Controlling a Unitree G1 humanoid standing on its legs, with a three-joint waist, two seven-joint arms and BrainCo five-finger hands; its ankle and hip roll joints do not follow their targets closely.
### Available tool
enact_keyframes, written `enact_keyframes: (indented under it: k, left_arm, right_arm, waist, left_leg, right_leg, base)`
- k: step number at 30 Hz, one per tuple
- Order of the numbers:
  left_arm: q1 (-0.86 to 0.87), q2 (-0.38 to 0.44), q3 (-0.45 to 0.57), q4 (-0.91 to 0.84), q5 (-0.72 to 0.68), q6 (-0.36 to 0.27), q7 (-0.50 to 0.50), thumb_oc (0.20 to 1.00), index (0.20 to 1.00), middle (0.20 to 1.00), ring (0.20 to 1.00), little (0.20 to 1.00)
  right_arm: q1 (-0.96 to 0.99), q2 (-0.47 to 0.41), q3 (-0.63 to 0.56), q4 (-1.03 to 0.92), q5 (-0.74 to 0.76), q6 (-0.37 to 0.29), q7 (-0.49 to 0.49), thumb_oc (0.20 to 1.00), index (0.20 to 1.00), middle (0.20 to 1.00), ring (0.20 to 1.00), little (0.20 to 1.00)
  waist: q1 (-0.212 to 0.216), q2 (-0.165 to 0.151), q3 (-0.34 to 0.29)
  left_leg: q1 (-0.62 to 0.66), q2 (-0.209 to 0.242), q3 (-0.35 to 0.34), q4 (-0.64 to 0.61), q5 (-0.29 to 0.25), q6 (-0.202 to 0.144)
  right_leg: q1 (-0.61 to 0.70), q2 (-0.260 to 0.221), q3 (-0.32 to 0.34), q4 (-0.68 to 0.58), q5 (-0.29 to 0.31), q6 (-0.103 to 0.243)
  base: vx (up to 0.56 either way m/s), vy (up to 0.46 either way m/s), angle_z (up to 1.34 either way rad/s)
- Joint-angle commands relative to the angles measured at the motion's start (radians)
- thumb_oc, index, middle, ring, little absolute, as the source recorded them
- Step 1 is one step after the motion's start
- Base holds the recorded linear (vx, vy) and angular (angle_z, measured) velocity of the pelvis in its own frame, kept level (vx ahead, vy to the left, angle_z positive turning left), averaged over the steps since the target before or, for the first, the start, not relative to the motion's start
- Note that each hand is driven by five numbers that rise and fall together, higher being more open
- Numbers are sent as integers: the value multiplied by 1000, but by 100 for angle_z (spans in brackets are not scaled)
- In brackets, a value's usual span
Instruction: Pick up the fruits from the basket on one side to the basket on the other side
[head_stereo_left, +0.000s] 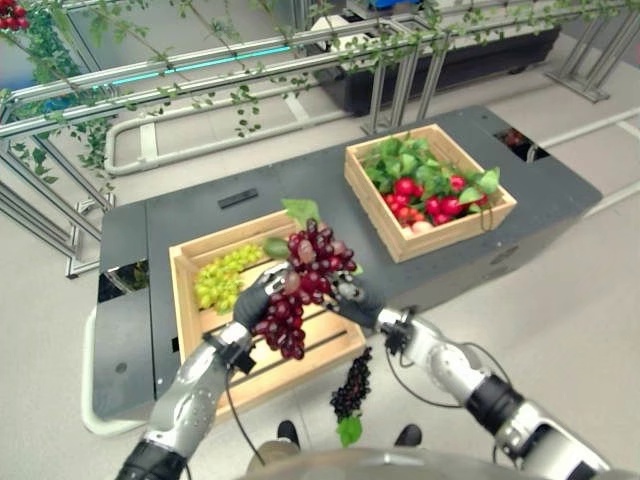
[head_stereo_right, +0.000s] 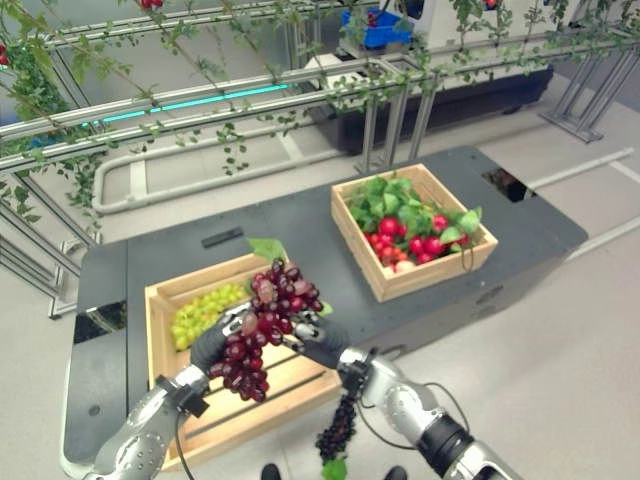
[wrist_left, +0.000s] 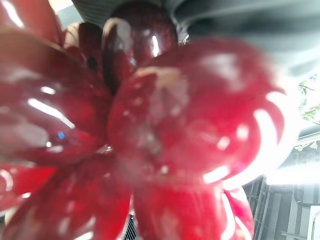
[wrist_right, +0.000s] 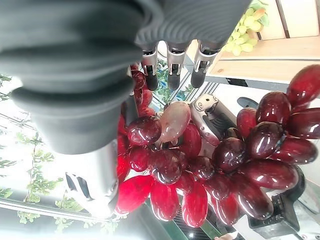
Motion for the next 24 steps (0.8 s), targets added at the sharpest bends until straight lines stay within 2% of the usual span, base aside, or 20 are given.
enact_keyframes:
  k: [1,3,4,5,6,7,24]
  left_arm:
    - [-40,25,-2,-49,4,-58,-25,200,200,200,200,200]
    - [-38,27,-2,-49,6,-58,-26,200,200,200,200,200]
    - [-38,29,-2,-50,8,-58,-27,200,200,200,200,200]
    - [-39,30,-1,-51,9,-59,-28,200,200,200,200,200]
    - [-39,30,-1,-51,9,-59,-28,200,200,200,200,200]
    - [-38,30,2,-52,9,-60,-26,200,200,200,200,200]
    - [-24,32,13,-34,21,-62,-31,200,200,200,200,200]
  right_arm:
    - [-48,42,-42,-94,47,-49,18,1000,1000,1000,1000,1000]
    - [-49,41,-41,-93,47,-48,17,1000,1000,1000,1000,1000]
    - [-50,41,-40,-92,46,-46,19,815,815,815,815,815]
    - [-51,41,-40,-91,46,-46,19,316,316,316,316,316]
    - [-51,41,-40,-91,46,-46,19,316,316,316,316,316]
    - [-51,44,-41,-91,48,-46,19,200,200,200,200,200]
    - [-75,29,-90,-129,82,-71,23,200,200,200,200,200]
  waist:
    - [11,-18,1]
    - [11,-18,1]
    - [11,-17,0]
    - [11,-17,0]
    - [11,-17,0]
    - [11,-17,0]
    - [14,-20,-3]
  left_leg:
    - [-10,-4,-8,33,-23,-16]
    - [-9,-4,-8,33,-24,-16]
    - [-9,-4,-8,33,-24,-16]
    - [-8,-4,-8,33,-24,-16]
    - [-8,-4,-8,33,-24,-16]
    - [-7,-4,-9,33,-25,-15]
    - [-3,-6,-7,31,-27,-14]
  right_leg:
    - [39,-28,-40,71,-52,65]
    - [39,-28,-38,71,-53,64]
    - [39,-28,-38,71,-53,64]
    - [39,-28,-39,71,-52,64]
    - [39,-28,-39,71,-52,64]
    - [38,-28,-38,71,-52,64]
    - [43,-26,-36,67,-49,67]
  base:
    - [0,0,0]
    - [0,0,0]
    - [0,0,0]
    - [0,0,0]
    - [0,0,0]
    - [0,0,0]
    - [0,0,0]
